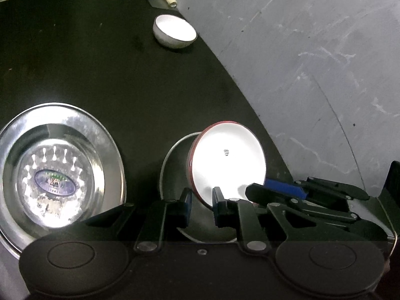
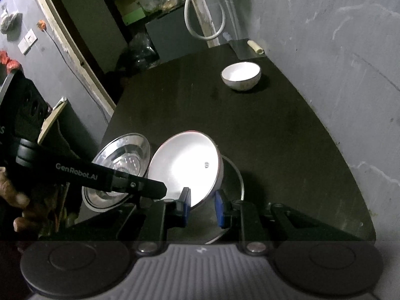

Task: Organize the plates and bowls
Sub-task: 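Lower the white bowl into the mixing bowl and open the left gripper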

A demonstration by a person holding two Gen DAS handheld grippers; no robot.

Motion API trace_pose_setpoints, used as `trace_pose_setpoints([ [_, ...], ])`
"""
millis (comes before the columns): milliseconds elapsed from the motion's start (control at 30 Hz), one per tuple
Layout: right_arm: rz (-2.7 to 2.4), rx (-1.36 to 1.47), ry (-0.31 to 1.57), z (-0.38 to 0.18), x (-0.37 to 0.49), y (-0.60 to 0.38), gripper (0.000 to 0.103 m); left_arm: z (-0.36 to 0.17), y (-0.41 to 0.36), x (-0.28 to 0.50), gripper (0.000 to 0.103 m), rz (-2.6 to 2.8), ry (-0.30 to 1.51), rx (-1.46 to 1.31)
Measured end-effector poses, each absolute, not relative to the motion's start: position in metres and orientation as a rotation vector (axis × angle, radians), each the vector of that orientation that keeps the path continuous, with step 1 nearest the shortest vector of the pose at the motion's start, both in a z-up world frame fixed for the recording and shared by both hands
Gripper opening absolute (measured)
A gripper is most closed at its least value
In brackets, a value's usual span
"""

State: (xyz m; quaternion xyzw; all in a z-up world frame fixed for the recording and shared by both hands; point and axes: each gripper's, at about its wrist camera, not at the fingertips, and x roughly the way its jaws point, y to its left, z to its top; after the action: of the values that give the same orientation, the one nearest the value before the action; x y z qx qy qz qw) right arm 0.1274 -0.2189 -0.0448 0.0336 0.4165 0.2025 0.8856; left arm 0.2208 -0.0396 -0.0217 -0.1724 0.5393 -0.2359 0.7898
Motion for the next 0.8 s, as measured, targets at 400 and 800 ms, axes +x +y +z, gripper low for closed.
trace_pose_setpoints([
  [400, 0.42, 0.057, 0.918, -0.051, 0.127, -0.215, 0.023, -0.029, -0.045, 0.222, 0.02, -0.509, 1.213, -0.345],
  [800, 0.414, 0.055, 0.946, -0.056, 0.128, -0.215, 0.023, -0.032, -0.055, 0.227, 0.02, -0.504, 1.237, -0.321],
])
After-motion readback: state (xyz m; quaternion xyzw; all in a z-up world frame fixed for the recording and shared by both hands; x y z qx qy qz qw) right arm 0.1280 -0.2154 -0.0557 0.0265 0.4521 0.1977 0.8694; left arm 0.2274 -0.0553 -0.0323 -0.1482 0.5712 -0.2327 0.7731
